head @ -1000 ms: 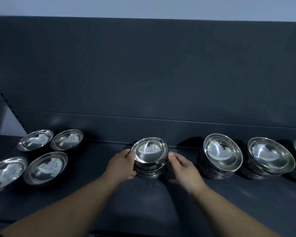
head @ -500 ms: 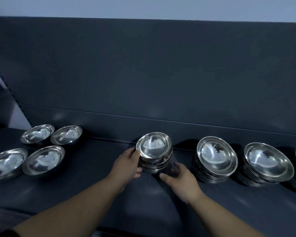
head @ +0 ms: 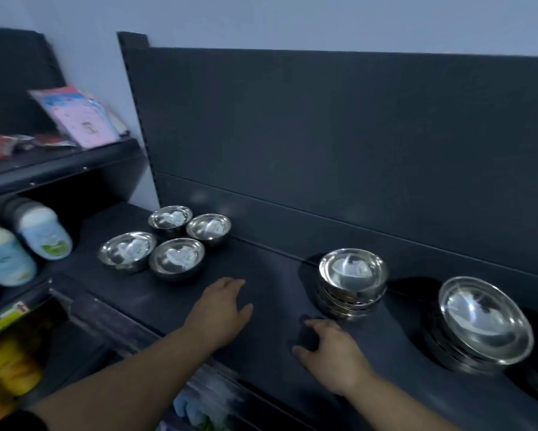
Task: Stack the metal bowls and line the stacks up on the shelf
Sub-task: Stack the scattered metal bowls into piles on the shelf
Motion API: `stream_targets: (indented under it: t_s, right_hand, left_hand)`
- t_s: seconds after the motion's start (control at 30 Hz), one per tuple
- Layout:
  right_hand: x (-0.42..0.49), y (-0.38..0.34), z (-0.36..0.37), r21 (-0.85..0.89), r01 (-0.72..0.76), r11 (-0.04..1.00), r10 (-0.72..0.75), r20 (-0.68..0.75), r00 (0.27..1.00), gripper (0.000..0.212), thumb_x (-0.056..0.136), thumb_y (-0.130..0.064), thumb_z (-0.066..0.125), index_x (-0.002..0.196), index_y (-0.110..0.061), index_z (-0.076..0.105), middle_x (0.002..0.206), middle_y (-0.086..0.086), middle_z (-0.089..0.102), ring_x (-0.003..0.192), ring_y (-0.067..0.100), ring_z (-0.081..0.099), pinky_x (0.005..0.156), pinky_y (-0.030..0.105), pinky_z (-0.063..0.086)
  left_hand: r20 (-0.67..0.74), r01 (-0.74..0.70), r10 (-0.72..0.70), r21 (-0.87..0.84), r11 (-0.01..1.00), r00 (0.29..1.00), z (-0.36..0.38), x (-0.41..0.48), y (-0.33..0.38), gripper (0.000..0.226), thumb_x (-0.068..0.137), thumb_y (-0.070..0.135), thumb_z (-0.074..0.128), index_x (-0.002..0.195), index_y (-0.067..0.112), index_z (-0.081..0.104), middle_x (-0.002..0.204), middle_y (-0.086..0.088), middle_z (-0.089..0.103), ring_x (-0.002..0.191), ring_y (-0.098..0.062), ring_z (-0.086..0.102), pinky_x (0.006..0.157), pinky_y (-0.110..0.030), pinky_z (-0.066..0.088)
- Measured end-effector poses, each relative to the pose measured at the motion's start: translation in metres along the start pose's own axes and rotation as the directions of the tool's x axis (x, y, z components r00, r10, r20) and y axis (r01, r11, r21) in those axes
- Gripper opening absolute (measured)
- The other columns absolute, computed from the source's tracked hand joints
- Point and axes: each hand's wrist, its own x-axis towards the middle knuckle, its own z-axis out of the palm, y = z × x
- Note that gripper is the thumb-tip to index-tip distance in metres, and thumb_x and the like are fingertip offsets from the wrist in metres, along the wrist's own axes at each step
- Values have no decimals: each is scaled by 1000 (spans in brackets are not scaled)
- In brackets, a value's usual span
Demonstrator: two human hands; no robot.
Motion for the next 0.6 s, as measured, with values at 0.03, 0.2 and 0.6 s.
stream_targets:
  t_s: [0.03, 0.2, 0.6]
  right_hand:
    - [4, -8, 2, -1, 23, 1000, -23, 0, 1000, 67, 85, -48, 65, 145, -24, 46, 149, -3, 45, 138, 12, 41, 114, 18, 26]
    - [31, -60, 14, 25, 77, 997, -77, -13, 997, 62, 87, -46, 65, 143, -24, 47, 146, -2, 48, 135, 12, 44, 109, 16, 27]
    - [111, -195, 66, 209, -69, 975, 97, -126, 987, 52, 89, -52, 60, 133, -24, 57, 133, 1, 61, 125, 19, 55, 104, 27, 42]
  left_hand:
    - [-30, -9, 10, 29, 1000, 999, -6, -1, -7, 63, 92, 44, 55, 148, 23, 35, 153, -1, 32, 140, -17, 31, 115, -26, 26]
    - [-188, -17, 25, 47, 999, 982, -42, 1, -51, 60, 90, 41, 58, 144, 23, 42, 153, -2, 32, 141, -18, 29, 114, -25, 22]
    - [-312, 3, -12, -31, 1000, 950, -134, 62, -208, 49, 81, 33, 64, 126, 16, 62, 138, -8, 53, 129, -27, 47, 110, -37, 35]
